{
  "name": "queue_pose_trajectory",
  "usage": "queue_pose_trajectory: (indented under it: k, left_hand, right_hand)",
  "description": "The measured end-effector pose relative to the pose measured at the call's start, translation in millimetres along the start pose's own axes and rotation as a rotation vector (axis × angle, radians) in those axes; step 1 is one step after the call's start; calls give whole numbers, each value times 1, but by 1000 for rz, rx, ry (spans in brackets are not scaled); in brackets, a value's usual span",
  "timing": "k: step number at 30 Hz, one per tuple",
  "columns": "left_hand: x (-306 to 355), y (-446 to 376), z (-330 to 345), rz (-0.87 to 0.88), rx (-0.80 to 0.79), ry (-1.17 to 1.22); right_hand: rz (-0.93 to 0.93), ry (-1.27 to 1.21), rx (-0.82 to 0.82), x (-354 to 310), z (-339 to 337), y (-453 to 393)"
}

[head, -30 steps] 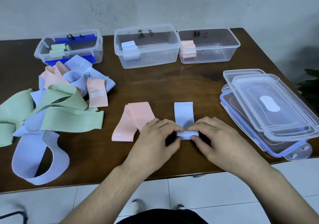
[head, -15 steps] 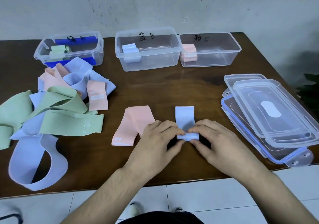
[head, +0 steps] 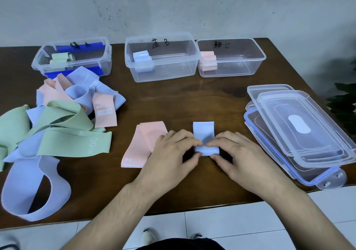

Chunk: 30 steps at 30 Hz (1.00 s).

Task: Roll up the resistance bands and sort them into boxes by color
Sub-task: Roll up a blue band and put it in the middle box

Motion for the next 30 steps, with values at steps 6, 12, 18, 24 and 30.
queue_pose_trajectory:
  k: [6, 12, 18, 24, 30]
  left_hand:
    - [-1, -1, 1, -13, 36, 15]
    - [-3, -12, -5, -31, -68, 2]
    - [-7, -16, -3, -54, -74, 36]
    - [-1, -11, -2, 21, 40, -36]
    - [-5, -20, -5, -7, -36, -40]
  right_hand:
    - [20, -25, -27, 3, 0, -4]
    - [26, 20, 5, -1, -5, -8]
    - [69, -16, 3, 1, -2, -10]
    - [87, -41, -44, 6, -3, -16]
    - [67, -8, -45, 6, -3, -20]
Point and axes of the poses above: each hand's wrist, its own y-axis away from the middle knuckle, its own z-axis out of the palm, x = y × z, the point moved 3 cm from there along -y, towards the middle knuckle, and after that the axes turned 4 degrees about x, right-handed, at the moved point
